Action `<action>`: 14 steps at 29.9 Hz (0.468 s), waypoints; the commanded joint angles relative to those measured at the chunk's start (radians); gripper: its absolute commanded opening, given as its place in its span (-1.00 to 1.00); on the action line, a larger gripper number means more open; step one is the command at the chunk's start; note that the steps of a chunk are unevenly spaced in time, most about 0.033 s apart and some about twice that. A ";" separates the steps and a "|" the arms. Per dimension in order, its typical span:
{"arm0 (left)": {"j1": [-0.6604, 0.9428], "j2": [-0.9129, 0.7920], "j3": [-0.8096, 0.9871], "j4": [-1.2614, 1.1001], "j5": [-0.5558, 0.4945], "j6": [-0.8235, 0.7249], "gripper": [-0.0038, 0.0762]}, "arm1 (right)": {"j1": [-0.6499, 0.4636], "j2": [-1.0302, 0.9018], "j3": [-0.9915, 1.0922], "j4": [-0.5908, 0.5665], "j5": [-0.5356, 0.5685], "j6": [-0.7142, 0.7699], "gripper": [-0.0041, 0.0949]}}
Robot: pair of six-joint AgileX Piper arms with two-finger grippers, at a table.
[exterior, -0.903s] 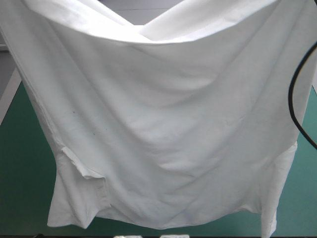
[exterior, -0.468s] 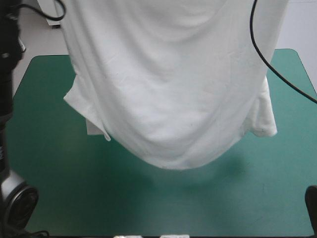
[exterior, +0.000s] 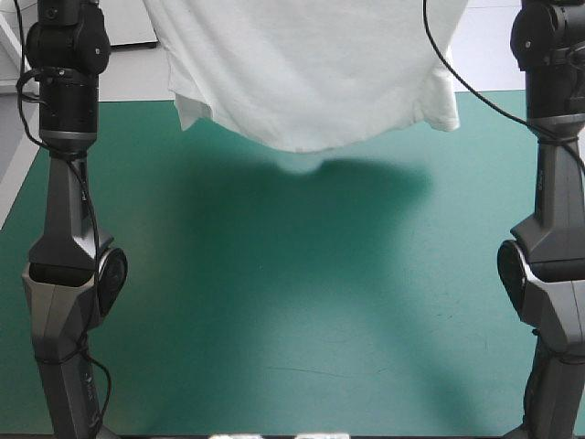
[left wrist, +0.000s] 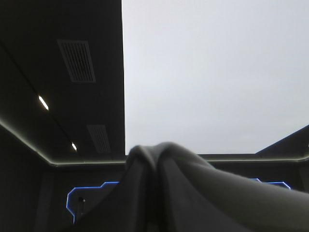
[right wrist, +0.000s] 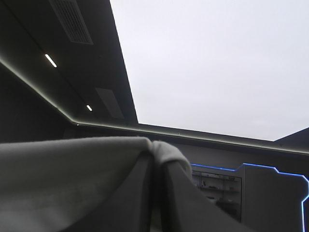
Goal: Fold the cloth
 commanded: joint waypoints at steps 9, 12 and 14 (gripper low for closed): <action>0.032 0.056 -0.035 -0.180 0.810 -0.069 -0.93 | -0.012 0.125 -0.057 -0.056 0.581 -0.021 -0.94; 0.029 0.054 -0.037 -0.191 1.010 -0.071 -0.93 | -0.012 0.145 -0.055 -0.054 0.830 -0.021 -0.94; 0.029 0.049 -0.037 -0.187 1.150 -0.094 -0.93 | -0.012 0.154 -0.055 -0.031 0.946 -0.021 -0.94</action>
